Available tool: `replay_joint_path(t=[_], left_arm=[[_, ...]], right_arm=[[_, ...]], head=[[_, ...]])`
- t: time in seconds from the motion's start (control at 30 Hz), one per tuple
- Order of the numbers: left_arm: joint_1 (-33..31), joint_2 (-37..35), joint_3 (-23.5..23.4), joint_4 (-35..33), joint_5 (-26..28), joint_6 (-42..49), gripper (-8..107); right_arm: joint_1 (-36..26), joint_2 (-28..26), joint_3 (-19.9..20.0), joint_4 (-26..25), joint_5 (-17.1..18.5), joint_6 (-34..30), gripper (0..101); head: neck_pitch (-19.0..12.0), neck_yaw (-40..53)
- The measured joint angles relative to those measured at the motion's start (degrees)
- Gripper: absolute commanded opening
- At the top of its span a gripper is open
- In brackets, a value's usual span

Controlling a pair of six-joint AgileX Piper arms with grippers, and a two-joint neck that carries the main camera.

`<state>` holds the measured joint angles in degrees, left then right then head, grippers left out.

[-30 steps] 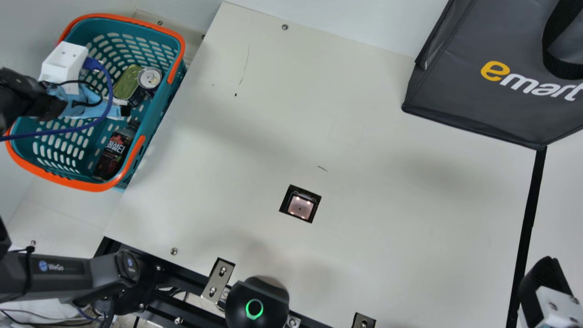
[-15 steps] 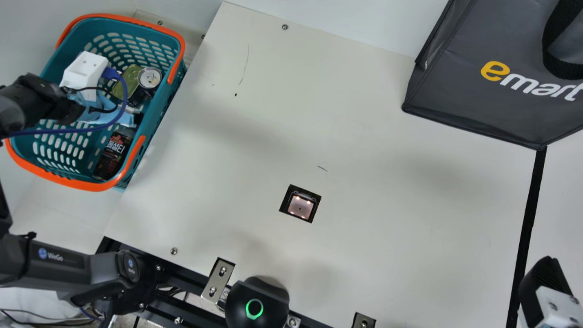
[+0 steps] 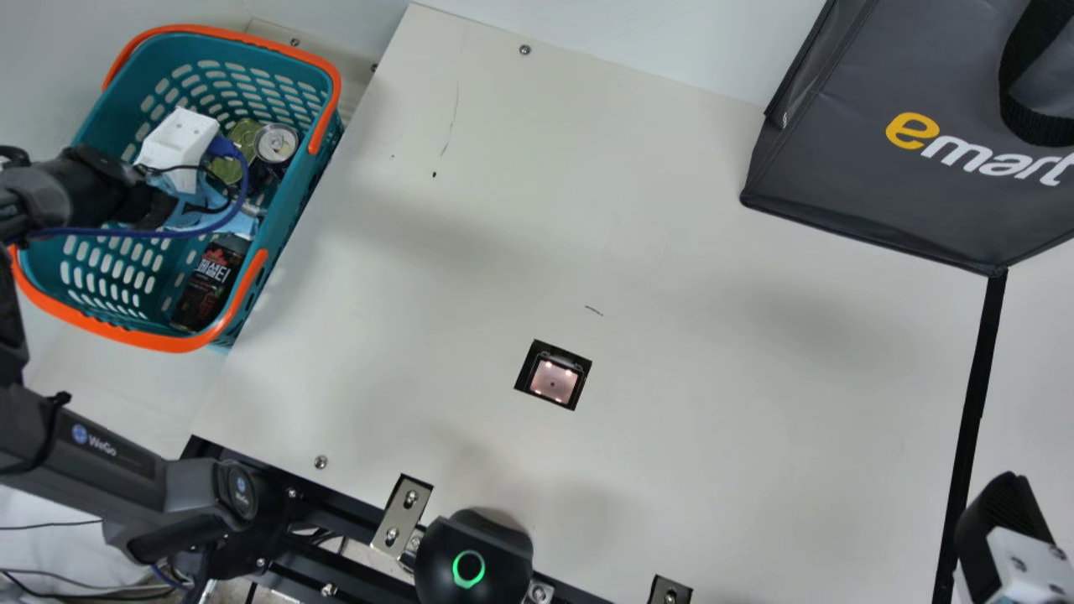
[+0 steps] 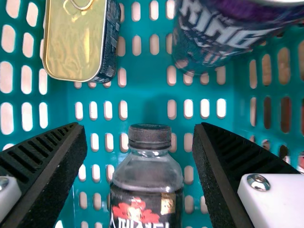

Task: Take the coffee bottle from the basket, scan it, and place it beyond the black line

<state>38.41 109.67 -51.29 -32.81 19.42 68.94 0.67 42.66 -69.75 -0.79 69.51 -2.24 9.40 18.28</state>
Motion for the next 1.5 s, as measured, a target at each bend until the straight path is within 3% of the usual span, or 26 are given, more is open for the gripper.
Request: replay_joint_path(t=[1.07, 1.43, 1.5], left_arm=[[-0.2, 11.9, -1.7, -18.9, -7.4, 20.2, 90], [-1.0, 12.5, -1.9, -21.0, -7.8, 21.3, 17], [-1.1, 12.4, -1.8, -21.2, -7.8, 21.3, 10]], right_arm=[[0.0, 0.0, 0.0, 0.0, -0.1, 0.0, 91], [0.0, 0.0, 0.0, 0.0, -0.1, 0.0, 91], [0.0, 0.0, 0.0, 0.0, -0.1, 0.0, 91]], head=[[0.0, 0.0], [0.0, 0.0], [0.0, 0.0]])
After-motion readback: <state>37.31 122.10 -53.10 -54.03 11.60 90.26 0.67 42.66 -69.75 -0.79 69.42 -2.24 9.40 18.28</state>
